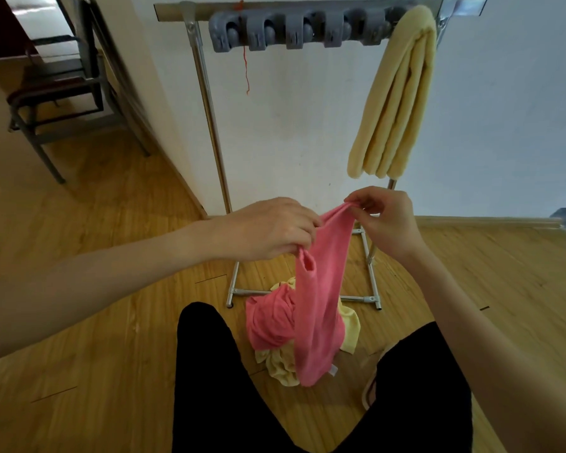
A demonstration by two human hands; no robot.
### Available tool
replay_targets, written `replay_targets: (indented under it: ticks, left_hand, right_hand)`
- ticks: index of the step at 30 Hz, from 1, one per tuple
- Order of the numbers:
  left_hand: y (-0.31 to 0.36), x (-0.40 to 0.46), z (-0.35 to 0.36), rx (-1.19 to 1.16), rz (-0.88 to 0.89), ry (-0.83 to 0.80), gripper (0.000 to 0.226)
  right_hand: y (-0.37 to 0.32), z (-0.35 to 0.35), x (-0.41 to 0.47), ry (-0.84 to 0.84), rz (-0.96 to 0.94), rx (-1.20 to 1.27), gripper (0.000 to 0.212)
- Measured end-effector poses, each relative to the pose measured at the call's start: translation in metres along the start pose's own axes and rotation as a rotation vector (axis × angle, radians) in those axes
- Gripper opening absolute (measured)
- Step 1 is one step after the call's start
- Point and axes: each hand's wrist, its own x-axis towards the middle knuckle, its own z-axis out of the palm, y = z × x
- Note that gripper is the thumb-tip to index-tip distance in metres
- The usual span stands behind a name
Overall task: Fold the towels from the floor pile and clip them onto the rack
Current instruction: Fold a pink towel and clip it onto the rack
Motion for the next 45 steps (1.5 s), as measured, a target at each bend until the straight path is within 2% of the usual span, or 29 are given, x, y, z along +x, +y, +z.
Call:
replay_targets:
  ticks: [2,4,10,15,23,27,30,33,38,40,43,45]
  left_hand:
    - [-0.001,-0.003,0.004,0.032,-0.085,0.032,0.021]
    - [-0.002,-0.006,0.007,0.062,-0.193,0.132,0.031]
    - [0.003,0.002,0.020,0.139,-0.366,0.372,0.030]
    - [0.007,0.004,0.023,0.112,-0.409,0.409,0.036]
    - [0.008,0.007,0.023,0.030,-0.478,0.488,0.030]
    - [0.007,0.012,0.016,0.002,-0.511,0.552,0.029]
    - [0.005,0.019,0.008,-0.004,-0.507,0.582,0.031]
    - [0.003,0.023,-0.002,-0.011,-0.454,0.564,0.034]
    - [0.007,0.019,-0.009,-0.164,-0.459,0.619,0.026]
    - [0.012,0.012,0.000,-0.239,-0.500,0.638,0.045]
    - [0.020,-0.004,0.031,-0.379,-0.613,0.643,0.094]
    - [0.021,-0.012,0.059,-0.579,-0.737,0.592,0.102]
  right_hand:
    - [-0.003,0.000,-0.002,-0.022,0.021,0.014,0.020]
    - [-0.008,0.001,-0.005,-0.028,0.027,0.058,0.018]
    - [-0.021,0.005,-0.009,-0.049,0.029,0.195,0.017]
    - [-0.027,0.005,-0.011,-0.065,0.008,0.245,0.016]
    - [-0.029,0.007,-0.016,-0.136,0.065,0.434,0.019]
    - [-0.032,0.006,-0.017,-0.100,0.078,0.535,0.025]
    - [-0.037,0.008,-0.017,-0.049,0.032,0.466,0.031]
    - [-0.039,0.008,-0.009,0.052,-0.028,0.331,0.024]
    - [-0.037,0.008,0.007,0.113,0.025,0.285,0.024]
    - [-0.035,0.012,0.008,0.113,0.048,0.287,0.024]
    - [-0.033,0.017,0.009,0.109,0.093,0.316,0.023]
    - [-0.034,0.021,0.007,0.089,0.121,0.334,0.023]
